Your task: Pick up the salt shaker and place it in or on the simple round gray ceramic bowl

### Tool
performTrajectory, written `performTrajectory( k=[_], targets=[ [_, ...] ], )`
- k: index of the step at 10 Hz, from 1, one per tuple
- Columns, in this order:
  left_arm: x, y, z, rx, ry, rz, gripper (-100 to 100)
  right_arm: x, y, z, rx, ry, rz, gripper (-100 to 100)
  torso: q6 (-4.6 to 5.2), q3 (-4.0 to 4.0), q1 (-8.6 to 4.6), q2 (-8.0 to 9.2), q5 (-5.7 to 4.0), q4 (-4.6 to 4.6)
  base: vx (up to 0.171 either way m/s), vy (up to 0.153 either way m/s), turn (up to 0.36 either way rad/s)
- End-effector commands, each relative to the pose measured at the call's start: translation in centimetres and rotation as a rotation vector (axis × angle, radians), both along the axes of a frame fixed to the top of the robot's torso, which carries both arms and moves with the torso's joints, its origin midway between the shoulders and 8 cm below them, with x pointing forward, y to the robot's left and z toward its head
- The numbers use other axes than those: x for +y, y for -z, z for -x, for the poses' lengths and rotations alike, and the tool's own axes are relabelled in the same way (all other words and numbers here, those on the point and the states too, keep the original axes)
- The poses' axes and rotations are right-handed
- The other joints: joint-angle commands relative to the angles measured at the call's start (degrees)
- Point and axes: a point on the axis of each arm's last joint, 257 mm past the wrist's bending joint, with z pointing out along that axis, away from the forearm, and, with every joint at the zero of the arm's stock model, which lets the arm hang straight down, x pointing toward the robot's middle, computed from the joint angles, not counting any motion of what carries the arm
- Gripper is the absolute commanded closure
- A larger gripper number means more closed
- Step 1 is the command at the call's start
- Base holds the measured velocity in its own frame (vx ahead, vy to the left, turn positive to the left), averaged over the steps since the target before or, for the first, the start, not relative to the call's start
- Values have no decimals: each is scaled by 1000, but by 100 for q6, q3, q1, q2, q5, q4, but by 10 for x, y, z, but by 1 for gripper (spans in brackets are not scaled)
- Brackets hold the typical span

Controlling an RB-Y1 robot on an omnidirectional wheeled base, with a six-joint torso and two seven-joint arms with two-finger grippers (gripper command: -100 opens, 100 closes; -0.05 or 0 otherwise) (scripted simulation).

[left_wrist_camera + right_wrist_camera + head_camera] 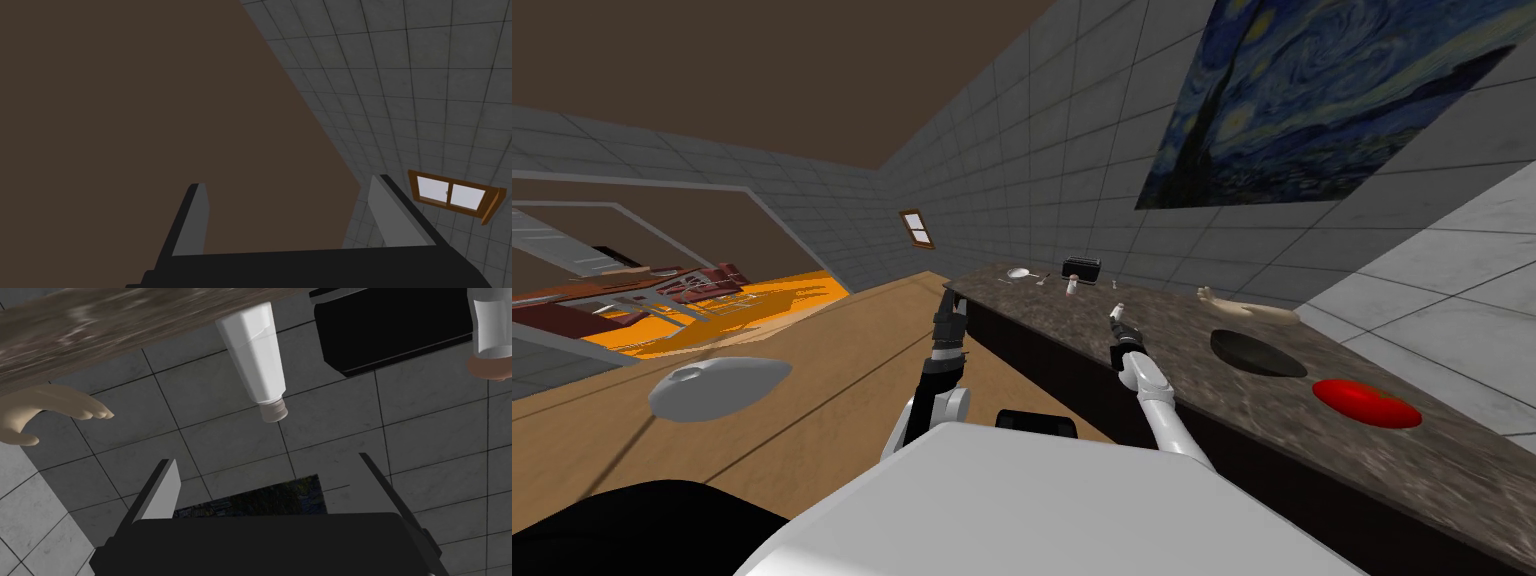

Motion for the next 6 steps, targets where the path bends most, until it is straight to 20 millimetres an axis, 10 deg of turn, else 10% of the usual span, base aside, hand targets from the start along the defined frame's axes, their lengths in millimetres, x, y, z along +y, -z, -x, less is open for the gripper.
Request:
performTrajectory(
  k=[1, 6],
  targets=[
    [0, 0, 0, 0, 0, 0, 0, -17, 1, 0, 16, 49, 33, -100, 0, 0, 0, 0, 0, 0, 18, 9, 104],
    [0, 0, 0, 0, 0, 0, 0, -59, 5, 5, 68, 167, 133, -100, -2, -4, -1, -7, 0, -1, 30, 3, 97]
  ],
)
